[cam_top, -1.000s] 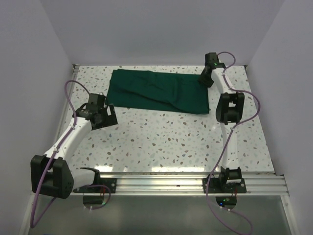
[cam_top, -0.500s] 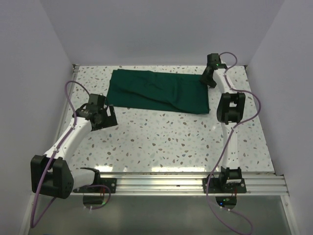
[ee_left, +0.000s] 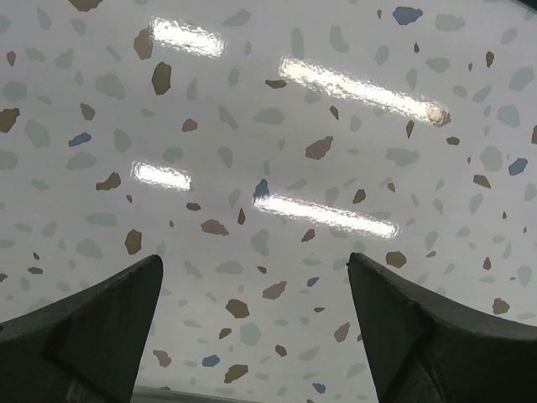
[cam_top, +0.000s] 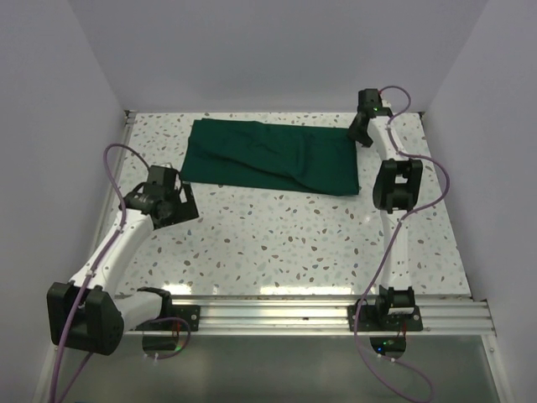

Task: Open and lay out the surgical kit
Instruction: Adjust the surgical kit at the center of the board.

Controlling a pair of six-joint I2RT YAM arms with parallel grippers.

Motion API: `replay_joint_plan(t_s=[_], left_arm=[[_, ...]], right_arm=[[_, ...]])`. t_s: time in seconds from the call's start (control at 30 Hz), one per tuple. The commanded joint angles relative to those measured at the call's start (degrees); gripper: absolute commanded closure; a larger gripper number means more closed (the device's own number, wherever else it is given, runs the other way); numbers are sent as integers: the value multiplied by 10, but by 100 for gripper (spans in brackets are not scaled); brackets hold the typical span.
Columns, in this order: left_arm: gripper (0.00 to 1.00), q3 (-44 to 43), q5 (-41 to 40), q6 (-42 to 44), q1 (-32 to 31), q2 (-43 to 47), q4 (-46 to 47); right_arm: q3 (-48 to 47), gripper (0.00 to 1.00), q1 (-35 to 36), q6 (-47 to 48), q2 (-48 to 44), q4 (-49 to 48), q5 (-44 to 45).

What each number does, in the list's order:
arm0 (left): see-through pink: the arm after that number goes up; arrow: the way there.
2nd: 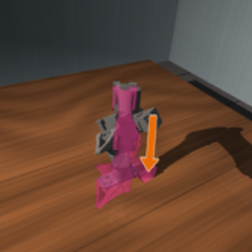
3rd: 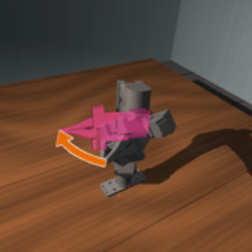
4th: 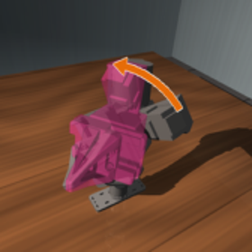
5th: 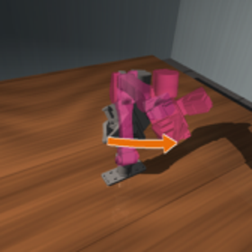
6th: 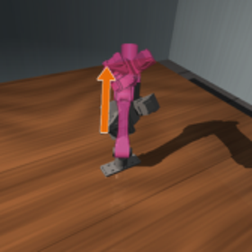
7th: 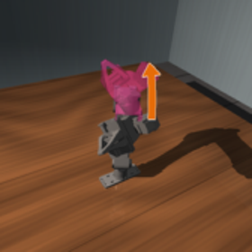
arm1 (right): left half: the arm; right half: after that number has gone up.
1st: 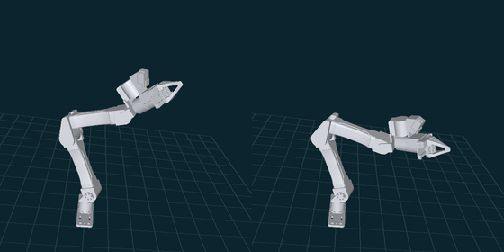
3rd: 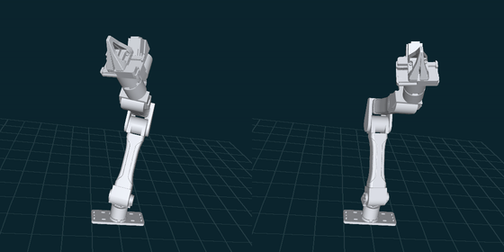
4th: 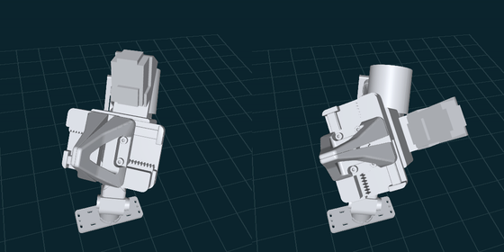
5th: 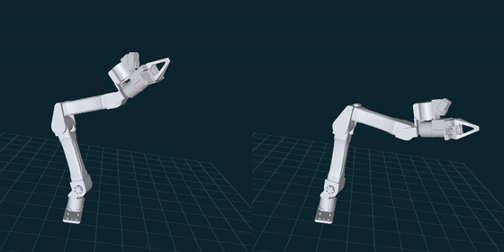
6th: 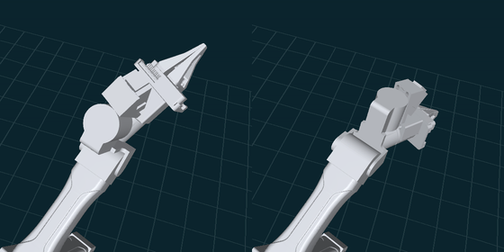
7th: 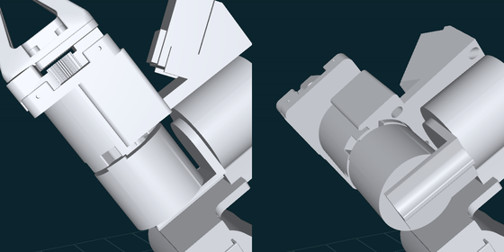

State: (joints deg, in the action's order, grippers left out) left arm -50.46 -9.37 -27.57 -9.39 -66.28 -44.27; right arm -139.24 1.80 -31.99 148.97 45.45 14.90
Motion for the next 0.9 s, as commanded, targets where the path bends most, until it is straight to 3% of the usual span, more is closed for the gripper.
replay_joint_plan(t_s=[0.0,0.13,0.3,0.87], left_arm=[[4,9,-11,-18,3,21,-10],[4,11,-12,-24,3,34,-20],[4,13,-19,-33,3,66,-43],[3,44,-20,-63,3,177,-114]], right_arm=[[-24,49,-2,-10,-72,-49,-47],[27,49,-1,-39,-89,-150,-102],[-17,49,-2,-57,-40,-139,-118],[12,49,-1,-24,27,-142,-98]])
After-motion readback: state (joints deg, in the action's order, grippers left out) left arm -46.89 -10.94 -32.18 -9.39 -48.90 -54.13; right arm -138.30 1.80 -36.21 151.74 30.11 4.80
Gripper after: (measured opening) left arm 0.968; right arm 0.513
